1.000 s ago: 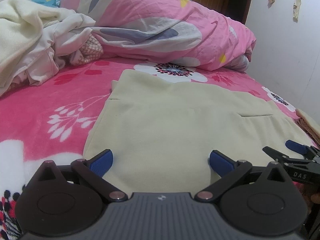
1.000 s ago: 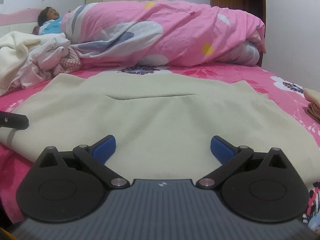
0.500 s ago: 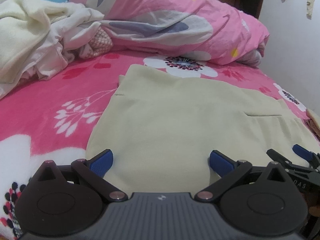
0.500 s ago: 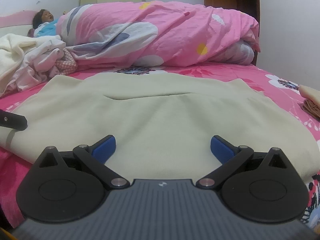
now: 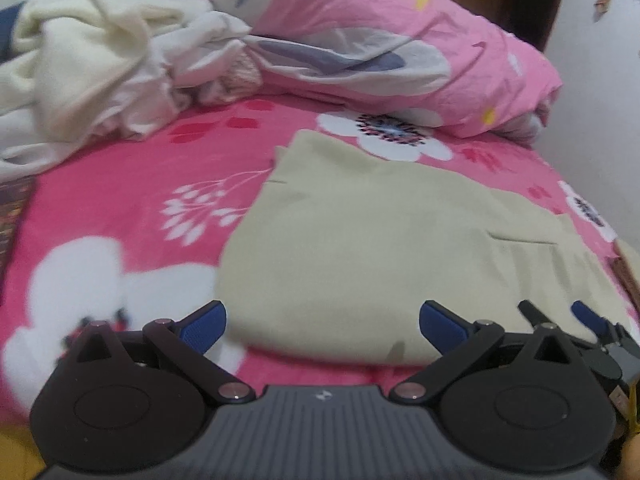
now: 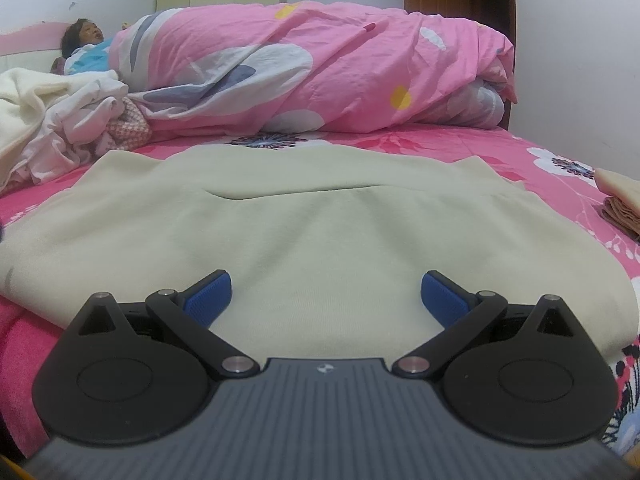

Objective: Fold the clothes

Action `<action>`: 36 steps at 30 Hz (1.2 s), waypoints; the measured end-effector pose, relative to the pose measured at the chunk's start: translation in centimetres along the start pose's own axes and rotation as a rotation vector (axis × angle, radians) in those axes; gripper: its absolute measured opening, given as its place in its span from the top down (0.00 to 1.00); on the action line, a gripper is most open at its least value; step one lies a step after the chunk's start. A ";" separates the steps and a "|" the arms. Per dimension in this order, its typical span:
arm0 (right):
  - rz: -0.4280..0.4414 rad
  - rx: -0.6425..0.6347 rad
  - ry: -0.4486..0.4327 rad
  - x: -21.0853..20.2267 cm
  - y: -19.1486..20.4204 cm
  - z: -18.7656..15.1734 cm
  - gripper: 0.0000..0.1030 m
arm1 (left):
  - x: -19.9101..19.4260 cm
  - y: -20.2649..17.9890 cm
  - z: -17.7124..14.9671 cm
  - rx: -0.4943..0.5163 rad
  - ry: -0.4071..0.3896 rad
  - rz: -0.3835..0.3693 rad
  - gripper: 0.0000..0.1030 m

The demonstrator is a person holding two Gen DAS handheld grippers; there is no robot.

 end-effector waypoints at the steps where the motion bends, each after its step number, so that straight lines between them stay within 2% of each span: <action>1: 0.000 0.000 -0.001 0.0 0.0 0.0 0.01 | -0.4 -0.1 -0.2 -0.007 0.004 -0.002 0.00; 4: -0.001 0.001 -0.002 0.0 0.0 -0.1 0.01 | -1.6 -0.3 -1.0 -0.045 0.023 -0.060 0.00; 7: -0.001 0.000 -0.002 0.0 0.0 -0.1 0.01 | -1.9 -0.4 -2.1 -0.108 0.041 -0.160 0.00; 13: -0.001 0.000 -0.006 -0.1 0.0 -0.1 0.01 | -0.4 -0.4 -3.7 -0.146 0.073 -0.167 0.03; 16: 0.000 -0.001 -0.007 0.0 0.0 -0.2 0.01 | 0.3 0.0 -3.0 -0.181 0.048 -0.163 0.06; 25: 0.001 -0.001 -0.007 0.0 -0.1 -0.1 0.01 | 2.6 1.0 -1.5 -0.265 0.026 -0.142 0.26; 28: 0.001 -0.001 -0.007 0.0 -0.1 -0.1 0.01 | 2.4 1.0 -1.7 -0.261 0.021 -0.136 0.30; 30: 0.002 -0.002 -0.007 0.0 -0.2 -0.1 0.01 | 2.2 0.9 -1.9 -0.254 0.018 -0.132 0.36; 36: -0.001 -0.001 -0.009 0.0 -0.2 -0.1 0.01 | 2.0 0.4 -3.3 -0.254 -0.018 -0.194 0.45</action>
Point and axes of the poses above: each gripper's, at about its wrist camera, not at the fingertips, and x roughly the way its jaws point, y to its left, z to its top, the point moved 3 cm from there along x, roughly the way its jaws point, and after that the axes turned 1 degree about -y, right-handed, at the moved point
